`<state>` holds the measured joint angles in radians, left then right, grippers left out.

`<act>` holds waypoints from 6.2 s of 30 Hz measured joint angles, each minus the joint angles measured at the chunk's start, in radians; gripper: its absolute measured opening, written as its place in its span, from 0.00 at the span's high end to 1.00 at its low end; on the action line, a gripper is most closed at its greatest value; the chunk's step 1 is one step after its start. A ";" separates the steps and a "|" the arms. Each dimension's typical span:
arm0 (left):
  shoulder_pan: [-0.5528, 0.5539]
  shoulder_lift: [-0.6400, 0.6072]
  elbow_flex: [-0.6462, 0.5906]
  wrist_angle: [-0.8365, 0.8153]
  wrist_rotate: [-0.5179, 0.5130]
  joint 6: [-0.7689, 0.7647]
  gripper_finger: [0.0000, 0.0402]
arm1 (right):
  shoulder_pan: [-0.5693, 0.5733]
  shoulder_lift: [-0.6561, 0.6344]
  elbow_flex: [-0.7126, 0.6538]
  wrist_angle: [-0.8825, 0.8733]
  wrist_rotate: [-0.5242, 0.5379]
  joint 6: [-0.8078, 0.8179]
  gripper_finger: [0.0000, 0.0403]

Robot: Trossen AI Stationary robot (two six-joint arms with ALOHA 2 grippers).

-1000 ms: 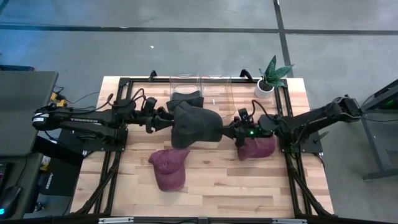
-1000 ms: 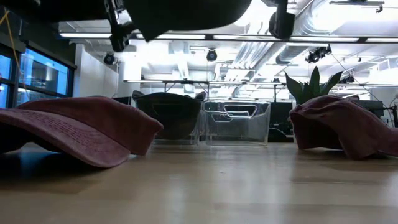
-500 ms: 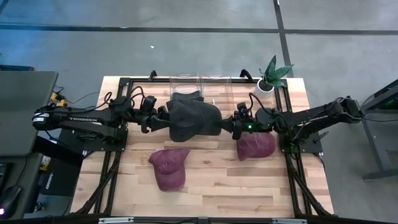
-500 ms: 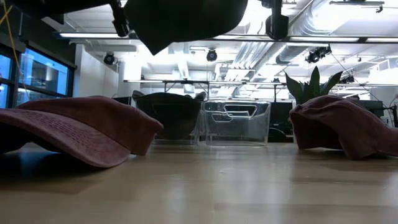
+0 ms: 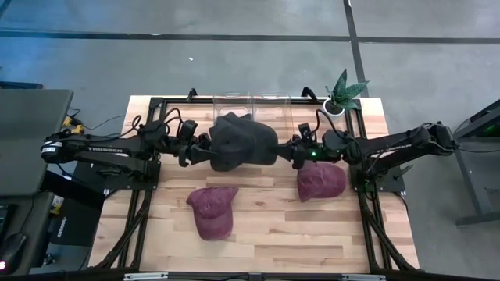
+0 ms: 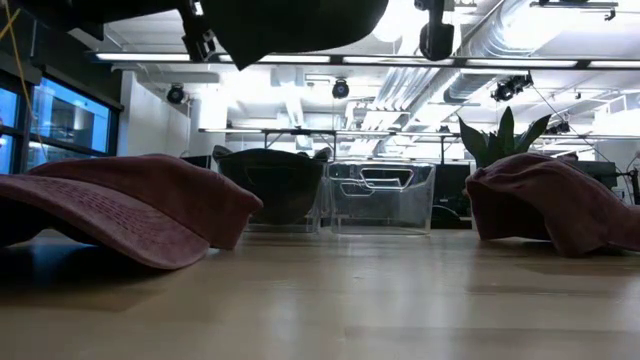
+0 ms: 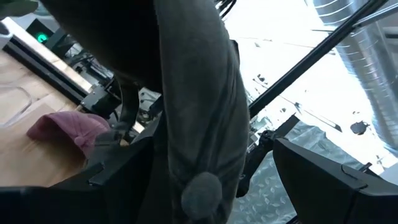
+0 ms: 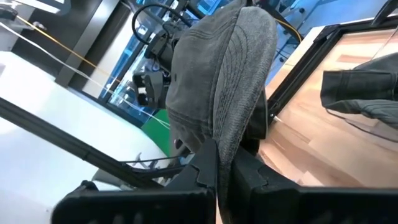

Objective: Pick & Place hat
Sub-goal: Put the black cap into the left transparent bin

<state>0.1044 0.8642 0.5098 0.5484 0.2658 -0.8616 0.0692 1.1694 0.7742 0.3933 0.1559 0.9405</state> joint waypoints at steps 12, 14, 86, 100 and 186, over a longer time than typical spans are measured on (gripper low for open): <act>0.000 0.038 0.000 0.057 0.008 -0.019 0.20 | -0.017 0.002 0.000 0.015 -0.011 0.004 0.99; 0.000 0.059 0.000 0.071 0.008 -0.025 0.20 | -0.021 0.002 0.000 0.015 -0.015 0.004 0.99; 0.001 0.142 0.546 -0.825 -0.118 0.412 1.00 | -0.067 -0.377 -0.001 -0.645 -0.076 -0.148 0.38; 0.000 0.308 0.892 -1.194 -0.132 0.637 1.00 | -0.067 -0.373 -0.001 -0.877 -0.190 -0.140 0.38; 0.113 1.045 1.391 -1.748 -1.162 1.560 1.00 | -0.066 -0.364 -0.001 -0.949 -0.178 -0.135 0.38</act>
<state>0.2176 1.9090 1.9011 -1.1992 -0.8964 0.6983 0.0029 0.8055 0.7731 -0.5556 -0.0223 0.8052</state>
